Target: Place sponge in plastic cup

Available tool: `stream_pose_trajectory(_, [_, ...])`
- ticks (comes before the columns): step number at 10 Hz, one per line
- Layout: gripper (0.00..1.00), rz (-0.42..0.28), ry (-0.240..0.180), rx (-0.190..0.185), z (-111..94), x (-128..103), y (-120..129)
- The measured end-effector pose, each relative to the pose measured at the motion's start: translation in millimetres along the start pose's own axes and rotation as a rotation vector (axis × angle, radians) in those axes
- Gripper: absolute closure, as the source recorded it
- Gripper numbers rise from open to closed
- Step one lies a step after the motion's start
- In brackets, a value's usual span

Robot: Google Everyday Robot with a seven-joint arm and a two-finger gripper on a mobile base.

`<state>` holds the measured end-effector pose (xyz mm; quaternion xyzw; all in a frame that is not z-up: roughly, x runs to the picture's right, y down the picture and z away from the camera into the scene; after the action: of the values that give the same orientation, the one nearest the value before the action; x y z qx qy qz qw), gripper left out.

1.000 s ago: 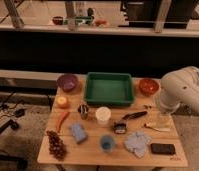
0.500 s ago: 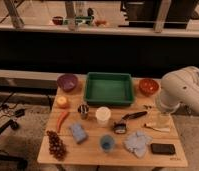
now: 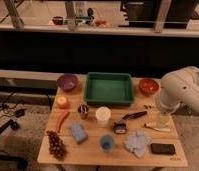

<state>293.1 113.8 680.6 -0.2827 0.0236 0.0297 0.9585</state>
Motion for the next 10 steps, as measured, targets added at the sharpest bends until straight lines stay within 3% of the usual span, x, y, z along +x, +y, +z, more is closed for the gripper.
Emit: stream_pose_trajectory(10, [0.20, -0.022, -0.005, 0.006, 0.2, -3.6, 3.1])
